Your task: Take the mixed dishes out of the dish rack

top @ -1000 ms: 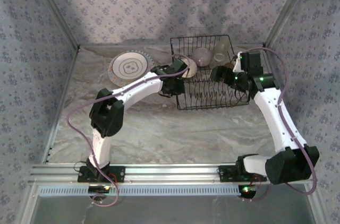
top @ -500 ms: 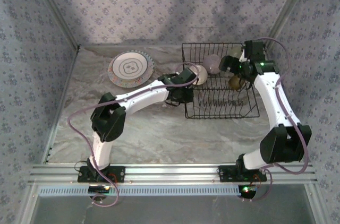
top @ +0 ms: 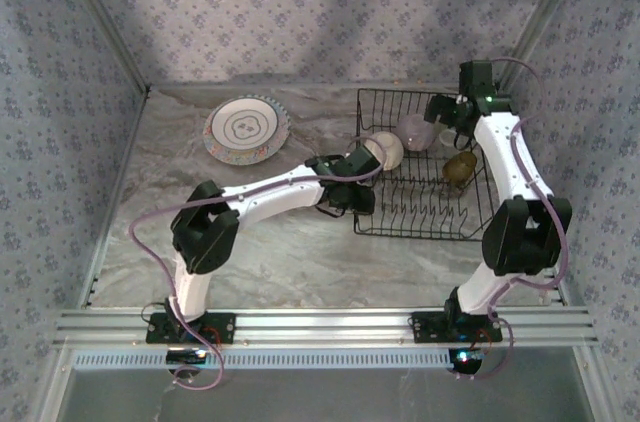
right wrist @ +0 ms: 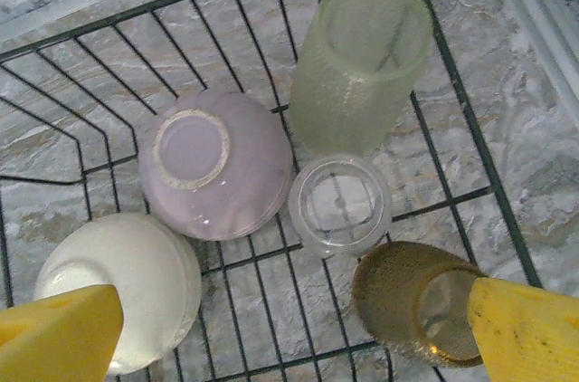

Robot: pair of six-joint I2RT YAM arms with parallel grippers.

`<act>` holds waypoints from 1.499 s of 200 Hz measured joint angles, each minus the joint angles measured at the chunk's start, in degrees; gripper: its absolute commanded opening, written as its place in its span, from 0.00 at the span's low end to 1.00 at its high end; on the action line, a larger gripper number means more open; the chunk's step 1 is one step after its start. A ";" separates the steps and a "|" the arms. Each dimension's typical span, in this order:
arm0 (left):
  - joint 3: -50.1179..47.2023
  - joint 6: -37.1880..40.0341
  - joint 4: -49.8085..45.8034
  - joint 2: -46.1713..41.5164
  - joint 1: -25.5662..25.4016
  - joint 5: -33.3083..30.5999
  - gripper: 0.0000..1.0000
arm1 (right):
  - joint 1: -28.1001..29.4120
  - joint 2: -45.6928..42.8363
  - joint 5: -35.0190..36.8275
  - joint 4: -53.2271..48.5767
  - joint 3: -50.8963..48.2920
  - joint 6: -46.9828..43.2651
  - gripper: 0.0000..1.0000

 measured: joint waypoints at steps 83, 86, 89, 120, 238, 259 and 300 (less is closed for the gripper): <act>-2.86 3.87 0.07 -11.21 -0.17 -2.45 0.95 | -2.49 7.48 2.95 -2.32 6.08 2.75 1.00; -2.97 3.96 0.04 -11.85 -0.17 -2.69 0.95 | -2.47 7.82 3.34 -2.45 6.45 3.02 1.00; -3.10 4.28 0.02 -12.55 -0.17 -3.06 0.96 | -2.38 8.41 3.85 -2.75 7.08 3.48 1.00; -5.44 5.70 0.52 -17.97 0.33 -4.94 0.99 | -1.84 15.85 8.92 -8.57 17.40 7.72 1.00; -19.43 5.79 1.70 -29.64 4.00 -6.08 0.99 | -0.90 29.75 10.27 -19.67 33.79 16.26 0.90; -19.85 5.79 2.25 -30.01 4.33 -6.08 0.99 | -0.96 30.88 10.86 -20.52 35.60 16.50 0.90; -20.17 5.81 2.67 -30.16 4.70 -6.05 0.99 | -1.38 32.98 11.52 -21.46 37.73 17.79 0.90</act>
